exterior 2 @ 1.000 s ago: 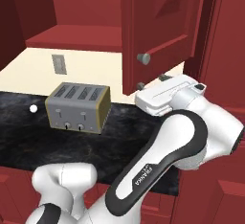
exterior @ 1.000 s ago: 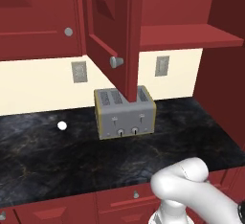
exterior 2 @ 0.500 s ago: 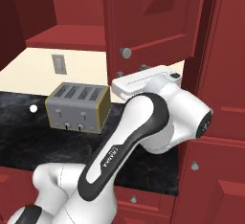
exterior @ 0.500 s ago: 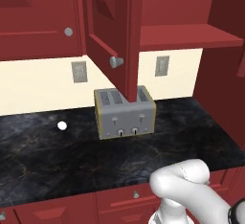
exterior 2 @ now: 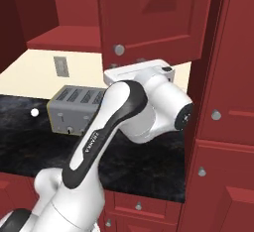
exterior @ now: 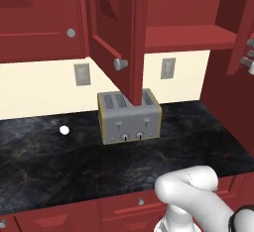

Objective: Close all open cabinet doors.

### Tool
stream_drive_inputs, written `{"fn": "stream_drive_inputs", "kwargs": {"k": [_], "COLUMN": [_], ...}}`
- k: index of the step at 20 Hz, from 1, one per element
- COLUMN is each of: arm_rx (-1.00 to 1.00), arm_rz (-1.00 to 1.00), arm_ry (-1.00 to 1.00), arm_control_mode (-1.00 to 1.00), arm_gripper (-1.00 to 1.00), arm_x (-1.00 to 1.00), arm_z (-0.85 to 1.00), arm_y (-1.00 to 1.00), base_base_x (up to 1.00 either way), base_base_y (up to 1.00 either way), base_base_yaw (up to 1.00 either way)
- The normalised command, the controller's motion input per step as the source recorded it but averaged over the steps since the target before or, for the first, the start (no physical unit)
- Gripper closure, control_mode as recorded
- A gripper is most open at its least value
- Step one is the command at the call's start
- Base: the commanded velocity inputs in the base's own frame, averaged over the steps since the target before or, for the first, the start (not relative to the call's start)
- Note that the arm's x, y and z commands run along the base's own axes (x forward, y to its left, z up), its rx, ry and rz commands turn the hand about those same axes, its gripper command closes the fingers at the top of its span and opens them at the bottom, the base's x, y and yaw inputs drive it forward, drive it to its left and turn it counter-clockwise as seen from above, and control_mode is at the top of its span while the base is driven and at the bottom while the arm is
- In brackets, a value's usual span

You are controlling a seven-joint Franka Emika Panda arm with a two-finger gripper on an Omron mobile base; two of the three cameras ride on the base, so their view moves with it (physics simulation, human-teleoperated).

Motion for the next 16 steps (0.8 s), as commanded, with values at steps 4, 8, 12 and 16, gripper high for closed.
{"fn": "stream_drive_inputs", "kwargs": {"k": [4, 8, 12, 16], "arm_rx": [0.0, 0.0, 0.0, 0.0], "arm_rz": [-0.17, -0.19, -0.15, -0.09], "arm_ry": [0.0, 0.0, 0.0, -0.01], "arm_control_mode": [-1.0, -1.0, -1.0, -1.0], "arm_gripper": [-1.0, -1.0, -1.0, -1.0], "arm_x": [0.37, 0.46, 0.54, 0.54], "arm_z": [0.0, 0.03, 0.04, 0.0], "arm_y": [0.48, 0.51, 0.35, 0.14], "base_base_x": [0.0, 0.0, 0.0, 0.0], "base_base_y": [0.0, 0.0, 0.0, 0.0], "base_base_yaw": [0.0, 0.0, 0.0, 0.0]}}
